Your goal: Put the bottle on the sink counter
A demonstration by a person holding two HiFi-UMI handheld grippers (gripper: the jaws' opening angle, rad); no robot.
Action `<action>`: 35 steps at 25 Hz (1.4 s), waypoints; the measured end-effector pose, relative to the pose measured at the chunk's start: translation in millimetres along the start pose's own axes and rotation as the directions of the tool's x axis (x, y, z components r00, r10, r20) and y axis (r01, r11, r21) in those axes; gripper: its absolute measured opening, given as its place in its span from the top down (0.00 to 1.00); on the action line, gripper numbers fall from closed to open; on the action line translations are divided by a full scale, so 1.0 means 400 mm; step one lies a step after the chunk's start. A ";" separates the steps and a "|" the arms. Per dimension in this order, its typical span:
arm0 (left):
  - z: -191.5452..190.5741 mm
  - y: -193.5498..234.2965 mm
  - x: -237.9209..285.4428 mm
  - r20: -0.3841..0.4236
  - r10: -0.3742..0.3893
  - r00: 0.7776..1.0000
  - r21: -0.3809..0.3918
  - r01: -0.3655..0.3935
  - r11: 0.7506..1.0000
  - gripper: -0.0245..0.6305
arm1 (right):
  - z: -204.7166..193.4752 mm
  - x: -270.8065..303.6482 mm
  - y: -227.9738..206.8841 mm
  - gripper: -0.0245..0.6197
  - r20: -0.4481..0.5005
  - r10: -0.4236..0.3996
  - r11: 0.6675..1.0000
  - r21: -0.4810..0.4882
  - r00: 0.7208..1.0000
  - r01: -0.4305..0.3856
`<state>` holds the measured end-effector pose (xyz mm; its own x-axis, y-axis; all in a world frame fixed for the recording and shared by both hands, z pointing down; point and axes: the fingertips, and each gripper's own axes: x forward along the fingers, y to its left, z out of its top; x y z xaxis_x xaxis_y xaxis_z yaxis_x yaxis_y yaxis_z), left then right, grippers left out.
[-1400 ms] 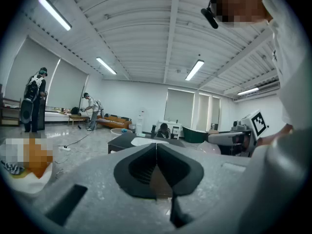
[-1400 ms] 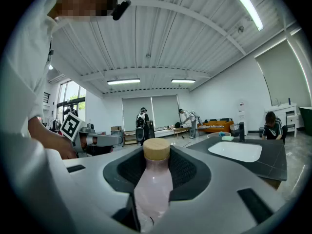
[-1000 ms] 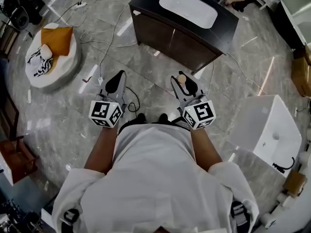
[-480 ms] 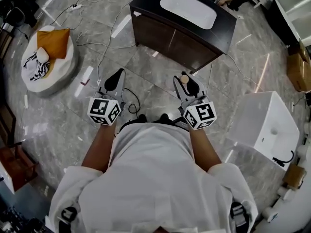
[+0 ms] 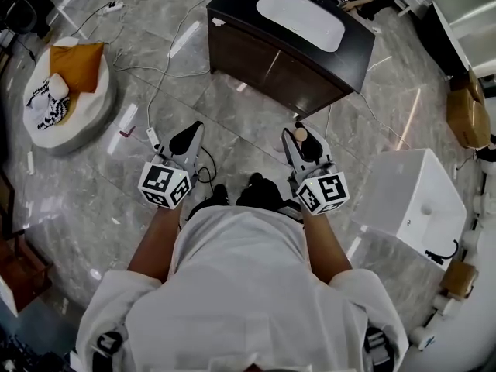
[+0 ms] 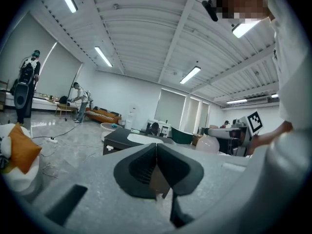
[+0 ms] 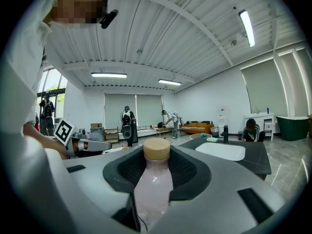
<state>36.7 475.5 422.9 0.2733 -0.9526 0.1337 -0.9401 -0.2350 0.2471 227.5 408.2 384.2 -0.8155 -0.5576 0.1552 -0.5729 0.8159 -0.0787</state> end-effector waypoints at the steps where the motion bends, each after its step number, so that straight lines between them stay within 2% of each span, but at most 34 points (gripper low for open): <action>1: -0.005 0.006 0.004 -0.004 0.001 1.000 -0.010 -0.002 1.000 0.94 | -0.004 0.004 -0.004 0.75 -0.006 0.002 1.000 0.004 1.000 -0.002; 6: -0.027 0.024 0.054 -0.027 0.002 1.000 -0.024 -0.002 1.000 0.94 | -0.038 0.030 -0.049 0.75 -0.014 -0.003 1.000 0.025 1.000 0.003; 10: -0.006 0.032 0.125 -0.036 -0.005 0.999 -0.018 0.004 1.000 0.94 | -0.048 0.085 -0.112 0.75 -0.015 0.012 0.999 0.040 1.000 -0.012; 19: 0.110 0.051 0.335 -0.021 0.007 1.000 0.019 -0.007 1.000 0.94 | 0.032 0.217 -0.296 0.75 0.041 0.057 0.998 0.032 0.998 -0.058; 24: 0.173 0.060 0.445 0.006 0.042 0.999 0.006 -0.042 0.999 0.94 | 0.079 0.259 -0.413 0.75 0.052 0.078 0.997 0.007 0.996 -0.079; 35: 0.199 0.070 0.605 0.012 0.095 0.995 -0.024 -0.095 0.995 0.94 | 0.095 0.348 -0.569 0.75 0.036 0.153 0.988 -0.003 0.988 -0.153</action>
<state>60.2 222.8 386.0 0.1801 -0.9729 0.1447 -0.9566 -0.1389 0.2563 241.1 139.1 386.3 -0.8961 -0.4310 0.1060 -0.4408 0.8922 -0.0985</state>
